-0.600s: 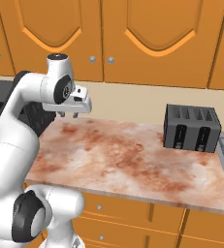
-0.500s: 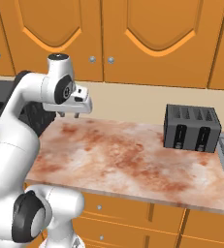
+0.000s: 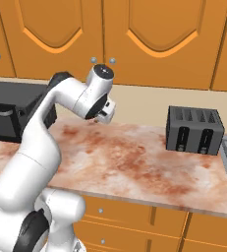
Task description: Move the mayonnaise and mustard from the cabinet to the dining counter.
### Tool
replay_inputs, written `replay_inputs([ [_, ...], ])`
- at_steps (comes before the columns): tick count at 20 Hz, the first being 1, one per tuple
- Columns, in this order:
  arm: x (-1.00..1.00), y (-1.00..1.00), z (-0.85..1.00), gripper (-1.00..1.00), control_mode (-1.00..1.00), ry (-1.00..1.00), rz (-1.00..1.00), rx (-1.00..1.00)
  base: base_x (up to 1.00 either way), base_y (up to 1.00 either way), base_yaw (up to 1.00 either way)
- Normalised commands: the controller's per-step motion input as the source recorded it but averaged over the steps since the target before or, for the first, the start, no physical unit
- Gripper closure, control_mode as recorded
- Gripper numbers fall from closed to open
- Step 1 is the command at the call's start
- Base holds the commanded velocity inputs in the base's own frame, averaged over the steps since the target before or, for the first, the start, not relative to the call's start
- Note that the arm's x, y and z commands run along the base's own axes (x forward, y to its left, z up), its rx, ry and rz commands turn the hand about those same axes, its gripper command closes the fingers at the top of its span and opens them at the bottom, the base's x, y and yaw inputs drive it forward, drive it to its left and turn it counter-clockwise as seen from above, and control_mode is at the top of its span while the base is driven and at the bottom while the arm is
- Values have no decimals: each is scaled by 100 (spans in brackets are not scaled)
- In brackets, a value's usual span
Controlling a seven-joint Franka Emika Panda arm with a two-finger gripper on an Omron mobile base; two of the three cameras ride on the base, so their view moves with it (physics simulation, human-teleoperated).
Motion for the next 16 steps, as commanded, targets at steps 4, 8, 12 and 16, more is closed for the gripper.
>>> replay_inputs([
  [4, 0, -5, 33, -100, -100, -26, -30, 7, 0, 0, 0],
  [8, 0, -1, 44, -100, -100, -18, -25, 0, 0, 0, 0],
  [12, 0, -23, 52, -100, -100, -11, -22, 0, 0, 0, 0],
  [16, 0, -38, 53, -100, -100, -7, -12, 0, 0, 0, 0],
])
